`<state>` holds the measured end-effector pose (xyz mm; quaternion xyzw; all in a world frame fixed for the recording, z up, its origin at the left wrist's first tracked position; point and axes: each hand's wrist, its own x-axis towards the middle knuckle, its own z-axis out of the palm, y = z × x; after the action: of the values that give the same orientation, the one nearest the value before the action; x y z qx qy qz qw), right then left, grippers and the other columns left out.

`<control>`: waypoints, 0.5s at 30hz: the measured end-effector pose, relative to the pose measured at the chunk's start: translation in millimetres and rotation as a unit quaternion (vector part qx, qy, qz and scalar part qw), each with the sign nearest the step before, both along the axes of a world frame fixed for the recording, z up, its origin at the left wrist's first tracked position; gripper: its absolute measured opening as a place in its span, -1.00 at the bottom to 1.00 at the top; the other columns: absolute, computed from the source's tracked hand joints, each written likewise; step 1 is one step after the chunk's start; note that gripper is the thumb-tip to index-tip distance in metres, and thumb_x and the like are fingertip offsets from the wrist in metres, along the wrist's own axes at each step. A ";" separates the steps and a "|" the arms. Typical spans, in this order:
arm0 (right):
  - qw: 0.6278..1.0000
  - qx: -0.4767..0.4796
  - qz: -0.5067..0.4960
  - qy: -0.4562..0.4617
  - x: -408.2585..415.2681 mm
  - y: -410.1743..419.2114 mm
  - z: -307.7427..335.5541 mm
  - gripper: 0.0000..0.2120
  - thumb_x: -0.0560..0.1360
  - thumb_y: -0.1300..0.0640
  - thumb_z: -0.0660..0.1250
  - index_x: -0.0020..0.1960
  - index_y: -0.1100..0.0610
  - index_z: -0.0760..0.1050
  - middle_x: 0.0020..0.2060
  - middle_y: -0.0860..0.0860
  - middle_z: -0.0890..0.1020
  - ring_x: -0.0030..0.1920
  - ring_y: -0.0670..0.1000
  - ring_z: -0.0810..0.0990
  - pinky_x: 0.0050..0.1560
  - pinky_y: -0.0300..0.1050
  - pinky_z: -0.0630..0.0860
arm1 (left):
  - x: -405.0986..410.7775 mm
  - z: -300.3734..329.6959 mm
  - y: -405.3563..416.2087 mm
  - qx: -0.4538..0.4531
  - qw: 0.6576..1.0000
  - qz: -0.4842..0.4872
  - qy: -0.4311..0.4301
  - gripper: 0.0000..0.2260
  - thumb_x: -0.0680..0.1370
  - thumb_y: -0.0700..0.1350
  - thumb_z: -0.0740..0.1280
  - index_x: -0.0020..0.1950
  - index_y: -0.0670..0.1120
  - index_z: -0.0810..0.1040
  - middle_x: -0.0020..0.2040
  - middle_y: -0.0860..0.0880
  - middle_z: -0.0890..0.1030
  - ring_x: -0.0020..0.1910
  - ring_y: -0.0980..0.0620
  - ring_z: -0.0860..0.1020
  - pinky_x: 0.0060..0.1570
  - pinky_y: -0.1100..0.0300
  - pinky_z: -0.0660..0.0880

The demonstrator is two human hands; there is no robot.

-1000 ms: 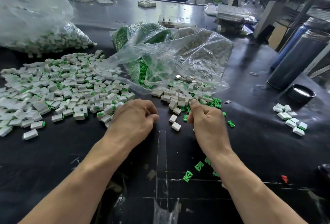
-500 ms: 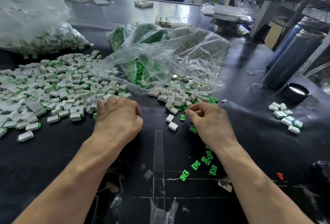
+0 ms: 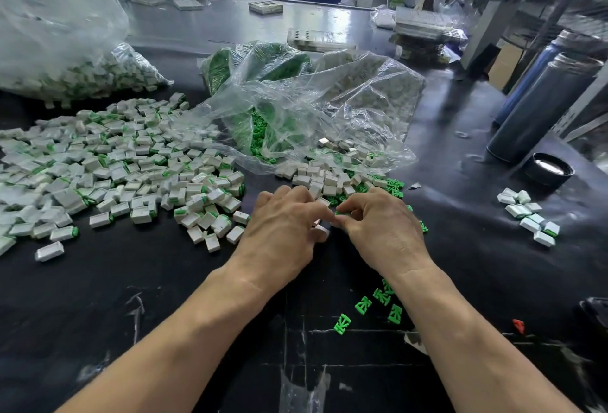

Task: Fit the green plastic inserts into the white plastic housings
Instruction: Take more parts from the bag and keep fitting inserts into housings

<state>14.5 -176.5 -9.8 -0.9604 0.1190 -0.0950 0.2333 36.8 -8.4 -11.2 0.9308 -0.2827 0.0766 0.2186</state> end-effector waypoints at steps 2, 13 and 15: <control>1.000 -0.004 0.001 -0.002 -0.1 0.5 0.0 -0.84 0.52 -0.20 0.46 0.00 -0.16 0.69 -0.06 -0.15 0.54 -0.01 -0.04 0.52 -0.02 -0.08 0.40 | 0.3 0.4 0.4 -0.006 1.000 0.002 0.004 -0.93 0.55 0.04 0.45 0.01 0.21 0.68 -0.01 0.19 0.49 0.09 0.11 0.41 0.09 0.24 0.09; 1.000 -0.012 0.008 -0.005 -3.5 2.5 3.9 -0.81 0.52 -0.22 0.45 -0.04 -0.13 0.66 -0.08 -0.16 0.54 -0.01 -0.05 0.54 -0.01 -0.08 0.44 | -8.1 2.4 3.9 -0.077 0.997 0.010 -0.004 -0.85 0.53 0.09 0.47 0.03 0.15 0.56 -0.09 0.19 0.52 -0.02 0.22 0.42 0.15 0.23 0.28; 1.000 -0.021 0.010 -0.012 -4.4 3.2 3.6 -0.79 0.55 -0.22 0.41 0.00 -0.11 0.68 -0.05 -0.13 0.57 0.01 -0.04 0.56 -0.01 -0.08 0.44 | -9.1 4.6 4.4 -0.126 0.992 0.022 -0.002 -0.85 0.54 0.07 0.47 0.08 0.15 0.59 -0.14 0.23 0.49 -0.09 0.29 0.41 0.07 0.30 0.31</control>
<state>10.1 -173.3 -6.1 -0.9650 0.1047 -0.1065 0.2158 27.7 -4.0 -6.6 0.9017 -0.2510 0.1181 0.3316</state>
